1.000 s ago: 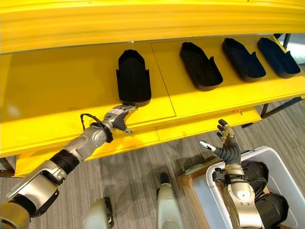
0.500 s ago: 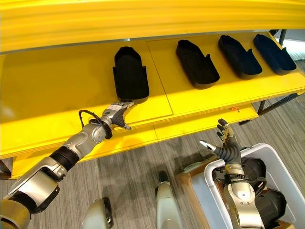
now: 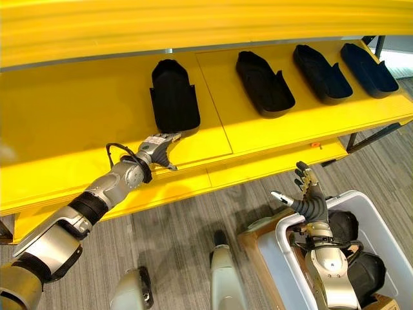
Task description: Move parts from the plastic box to the shelf.
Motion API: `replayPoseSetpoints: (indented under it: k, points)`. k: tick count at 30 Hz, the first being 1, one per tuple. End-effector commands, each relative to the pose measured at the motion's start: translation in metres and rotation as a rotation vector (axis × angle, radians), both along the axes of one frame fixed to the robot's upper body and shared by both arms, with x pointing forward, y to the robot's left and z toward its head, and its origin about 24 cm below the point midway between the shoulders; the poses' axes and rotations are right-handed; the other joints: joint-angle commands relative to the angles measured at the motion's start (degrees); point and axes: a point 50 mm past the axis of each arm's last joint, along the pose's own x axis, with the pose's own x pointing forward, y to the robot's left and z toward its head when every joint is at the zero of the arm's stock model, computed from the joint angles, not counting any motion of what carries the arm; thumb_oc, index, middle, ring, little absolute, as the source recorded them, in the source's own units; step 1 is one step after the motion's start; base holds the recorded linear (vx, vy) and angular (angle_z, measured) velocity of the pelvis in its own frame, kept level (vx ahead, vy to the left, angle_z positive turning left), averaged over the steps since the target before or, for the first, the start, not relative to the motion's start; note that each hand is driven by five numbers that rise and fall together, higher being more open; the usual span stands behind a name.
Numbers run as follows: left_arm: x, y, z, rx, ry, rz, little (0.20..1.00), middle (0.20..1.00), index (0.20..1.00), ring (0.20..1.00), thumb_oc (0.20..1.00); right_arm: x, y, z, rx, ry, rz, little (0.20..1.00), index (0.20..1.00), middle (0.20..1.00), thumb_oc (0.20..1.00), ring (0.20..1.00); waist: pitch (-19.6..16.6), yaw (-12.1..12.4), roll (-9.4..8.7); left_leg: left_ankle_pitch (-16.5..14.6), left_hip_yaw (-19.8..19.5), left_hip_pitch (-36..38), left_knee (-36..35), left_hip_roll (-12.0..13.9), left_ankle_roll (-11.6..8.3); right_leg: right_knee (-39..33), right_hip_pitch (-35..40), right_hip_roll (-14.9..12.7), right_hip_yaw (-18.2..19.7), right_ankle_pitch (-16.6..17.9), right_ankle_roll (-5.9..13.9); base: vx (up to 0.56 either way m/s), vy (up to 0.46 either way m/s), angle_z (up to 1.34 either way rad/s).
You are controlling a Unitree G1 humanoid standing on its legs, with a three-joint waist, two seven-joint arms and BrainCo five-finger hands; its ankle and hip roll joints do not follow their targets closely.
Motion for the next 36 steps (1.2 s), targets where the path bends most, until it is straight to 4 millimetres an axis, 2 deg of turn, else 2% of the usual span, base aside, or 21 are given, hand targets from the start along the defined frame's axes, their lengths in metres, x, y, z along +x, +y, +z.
replayPoseSetpoints:
  k: [1, 8, 14, 17, 20, 21, 22, 25, 26, 28, 31, 32, 36]
  points:
    - [0.012, 0.005, 0.029, -0.016, -0.090, 0.033, 1.000, 1.000, 1.000, 1.000, 1.000, -0.004, -0.012, 0.034, -0.049, -0.152, -0.001, 1.000, 1.000, 1.000, 1.000, 1.000, -1.9, 0.1, 0.08, 11.5, -4.9, -1.7, -5.0, 1.3, 0.38, 8.3, -0.9, 0.8, -0.9, 1.3, -1.58, 0.00, 0.000, 0.00]
    - [0.016, 0.017, 0.037, -0.027, -0.107, 0.076, 1.000, 1.000, 1.000, 1.000, 1.000, -0.006, -0.013, 0.034, -0.048, -0.149, -0.001, 1.000, 1.000, 1.000, 1.000, 1.000, -1.8, 0.0, 0.12, 11.5, -4.9, -2.3, -4.6, 1.3, 0.37, 8.5, -1.6, 0.9, -0.8, 1.5, -1.56, 0.00, 0.000, 0.00]
    - [0.010, 0.007, 0.032, -0.066, -0.094, 0.025, 1.000, 1.000, 1.000, 1.000, 1.000, -0.006, -0.010, 0.033, -0.047, -0.143, 0.011, 1.000, 1.000, 1.000, 1.000, 1.000, -1.4, 0.4, 0.14, 11.7, -5.2, -2.6, -4.6, 1.1, 0.45, 8.4, -1.5, 0.7, -1.1, 1.4, -1.62, 0.00, 0.000, 0.00]
    - [0.000, -0.007, 0.015, -0.144, -0.051, -0.031, 1.000, 1.000, 1.000, 1.000, 1.000, -0.005, -0.008, 0.031, -0.037, -0.144, 0.011, 1.000, 1.000, 1.000, 1.000, 1.000, -1.2, 0.8, 0.09, 11.7, -5.4, -2.5, -4.8, 0.8, 0.55, 8.3, -1.1, 0.7, -1.3, 1.3, -1.75, 0.00, 0.000, 0.00]
    - [-0.019, -0.031, -0.013, -0.288, 0.068, -0.107, 1.000, 1.000, 1.000, 1.000, 1.000, -0.002, -0.003, 0.029, -0.018, -0.143, 0.018, 1.000, 1.000, 1.000, 1.000, 1.000, -0.9, 1.5, -0.02, 11.6, -5.6, -2.2, -5.0, 0.6, 0.75, 8.2, -0.4, 0.7, -1.5, 1.1, -1.99, 0.01, -0.008, 0.04]
    - [-0.029, -0.040, -0.028, -0.409, 0.141, -0.122, 1.000, 1.000, 1.000, 1.000, 1.000, -0.001, -0.001, 0.028, -0.001, -0.143, 0.020, 1.000, 1.000, 1.000, 1.000, 1.000, -0.7, 1.9, -0.11, 11.7, -5.8, -2.1, -5.1, 0.4, 0.82, 8.2, -0.2, 0.6, -1.6, 1.0, -2.15, 0.01, -0.015, 0.05]
    - [-0.033, -0.044, -0.030, -0.433, 0.163, -0.144, 1.000, 1.000, 1.000, 1.000, 1.000, -0.001, 0.000, 0.028, -0.004, -0.143, 0.022, 1.000, 1.000, 1.000, 1.000, 1.000, -0.6, 2.1, -0.16, 11.7, -5.8, -2.2, -5.1, 0.3, 0.85, 8.2, -0.1, 0.6, -1.7, 1.0, -2.18, 0.01, -0.019, 0.05]
    - [-0.046, -0.041, -0.052, -0.736, 0.320, -0.097, 1.000, 1.000, 1.000, 1.000, 1.000, -0.001, 0.004, 0.025, 0.024, -0.140, 0.022, 1.000, 1.000, 1.000, 1.000, 1.000, -0.2, 2.7, -0.25, 12.1, -6.2, -2.0, -5.4, 0.0, 0.90, 8.2, 0.4, 0.5, -1.9, 1.2, -2.37, 0.00, -0.021, 0.07]
    - [-0.051, -0.034, -0.062, -0.954, 0.380, -0.042, 1.000, 1.000, 1.000, 1.000, 1.000, 0.000, 0.008, 0.025, 0.039, -0.144, 0.031, 1.000, 1.000, 1.000, 1.000, 1.000, -0.1, 3.1, -0.37, 12.7, -6.4, -1.7, -6.2, -0.2, 0.91, 7.7, 0.7, 0.4, -2.0, 1.6, -2.52, -0.01, -0.044, 0.17]
    - [-0.057, -0.032, -0.064, -1.064, 0.421, -0.046, 1.000, 1.000, 1.000, 1.000, 1.000, -0.001, 0.009, 0.022, 0.055, -0.140, 0.031, 1.000, 1.000, 1.000, 1.000, 1.000, 0.1, 3.4, -0.44, 13.0, -6.6, -1.3, -6.6, -0.3, 0.86, 7.6, 1.1, 0.4, -2.1, 1.6, -2.62, 0.00, -0.037, 0.10]
    - [-0.067, -0.013, -0.067, -1.240, 0.423, -0.006, 1.000, 1.000, 1.000, 1.000, 1.000, -0.002, 0.013, 0.021, 0.067, -0.138, 0.039, 1.000, 1.000, 1.000, 1.000, 1.000, 0.5, 4.2, -0.35, 13.0, -6.7, -0.3, -7.0, -0.2, 0.71, 7.6, 2.2, 0.5, -2.4, 1.3, -2.69, 0.02, -0.034, 0.07]
    - [-0.075, 0.004, -0.069, -1.357, 0.419, 0.015, 1.000, 1.000, 1.000, 1.000, 1.000, -0.003, 0.014, 0.019, 0.075, -0.137, 0.038, 1.000, 1.000, 1.000, 1.000, 1.000, 0.6, 4.8, -0.24, 13.5, -6.8, 0.6, -7.9, -0.3, 0.62, 7.1, 3.2, 0.5, -2.8, 1.3, -2.73, 0.02, -0.045, 0.05]
    - [-0.098, 0.037, -0.072, -1.550, 0.393, 0.051, 1.000, 1.000, 1.000, 1.000, 1.000, -0.005, 0.016, 0.013, 0.092, -0.121, 0.041, 1.000, 1.000, 1.000, 1.000, 1.000, 0.4, 6.2, 0.04, 15.2, -7.1, 3.9, -11.5, -0.4, 0.39, 4.4, 6.7, 0.5, -3.7, 2.1, -2.57, 0.05, -0.045, 0.05]
